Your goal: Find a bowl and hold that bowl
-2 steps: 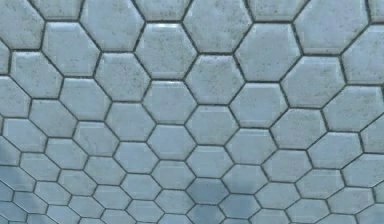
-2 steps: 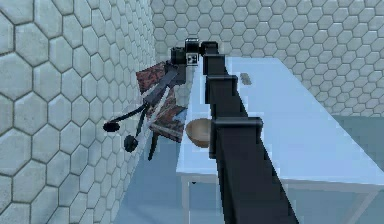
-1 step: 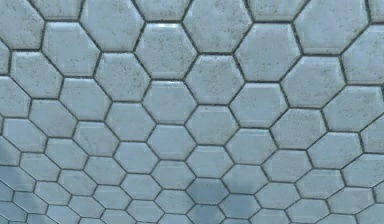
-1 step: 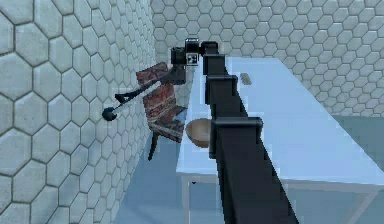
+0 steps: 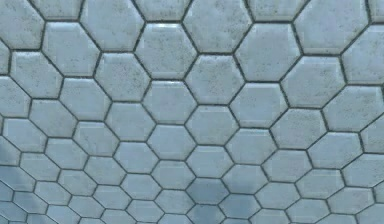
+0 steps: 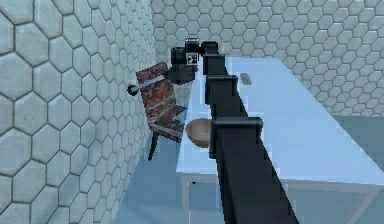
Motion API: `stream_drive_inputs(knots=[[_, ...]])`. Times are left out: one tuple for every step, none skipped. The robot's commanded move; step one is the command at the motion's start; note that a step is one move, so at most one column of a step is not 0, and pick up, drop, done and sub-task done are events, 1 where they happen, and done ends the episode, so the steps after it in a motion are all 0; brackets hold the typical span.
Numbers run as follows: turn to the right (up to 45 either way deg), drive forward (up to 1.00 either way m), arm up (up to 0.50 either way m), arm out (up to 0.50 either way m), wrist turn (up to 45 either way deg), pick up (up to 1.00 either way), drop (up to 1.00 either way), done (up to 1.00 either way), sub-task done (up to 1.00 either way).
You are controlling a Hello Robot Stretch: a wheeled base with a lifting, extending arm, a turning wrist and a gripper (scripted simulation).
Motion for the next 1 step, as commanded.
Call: stream_drive_inputs(knots=[[0.0, 0.00, 0.00, 0.00, 45.0, 0.00, 0.00, 0.00, 0.00]])
